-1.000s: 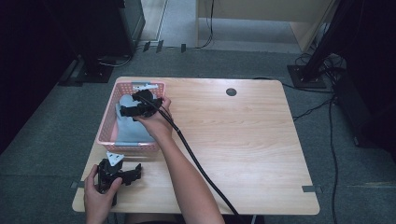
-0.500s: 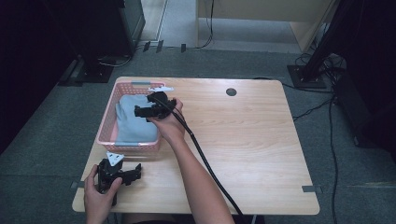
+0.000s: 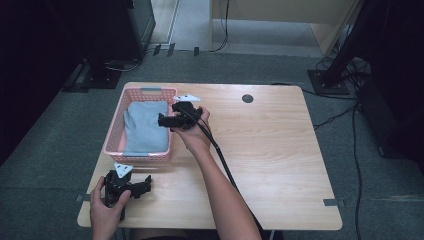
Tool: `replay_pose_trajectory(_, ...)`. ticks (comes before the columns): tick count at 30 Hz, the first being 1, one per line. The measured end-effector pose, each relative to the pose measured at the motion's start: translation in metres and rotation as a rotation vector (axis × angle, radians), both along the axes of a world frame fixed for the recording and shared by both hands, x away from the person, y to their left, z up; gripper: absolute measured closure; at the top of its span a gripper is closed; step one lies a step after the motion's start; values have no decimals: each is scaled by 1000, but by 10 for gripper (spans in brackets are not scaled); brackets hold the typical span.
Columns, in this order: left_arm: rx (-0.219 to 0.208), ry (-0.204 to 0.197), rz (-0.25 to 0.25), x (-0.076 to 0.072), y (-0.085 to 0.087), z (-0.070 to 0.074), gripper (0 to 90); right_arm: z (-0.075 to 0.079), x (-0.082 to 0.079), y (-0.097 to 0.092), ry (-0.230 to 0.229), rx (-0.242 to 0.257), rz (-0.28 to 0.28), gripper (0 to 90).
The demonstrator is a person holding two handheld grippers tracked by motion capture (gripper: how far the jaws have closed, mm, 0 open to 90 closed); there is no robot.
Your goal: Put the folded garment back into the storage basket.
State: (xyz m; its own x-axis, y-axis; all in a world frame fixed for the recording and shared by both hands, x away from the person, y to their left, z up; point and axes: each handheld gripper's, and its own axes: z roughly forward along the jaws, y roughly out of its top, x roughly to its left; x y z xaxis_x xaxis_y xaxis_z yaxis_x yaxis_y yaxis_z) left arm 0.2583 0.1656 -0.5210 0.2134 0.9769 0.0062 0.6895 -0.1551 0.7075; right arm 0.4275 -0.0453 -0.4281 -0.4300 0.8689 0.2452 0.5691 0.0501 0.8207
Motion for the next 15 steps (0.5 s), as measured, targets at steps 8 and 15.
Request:
replay_pose_trajectory(8, -1, 1, 1, 0, 0, 0, 0, -9, -2, -21, -2, -17, -33, 0)
replay_pose_trajectory(15, -2, 0, 1, 0, 0, 0, 0, -13, -3, -38, 0, -20, -57, 0)
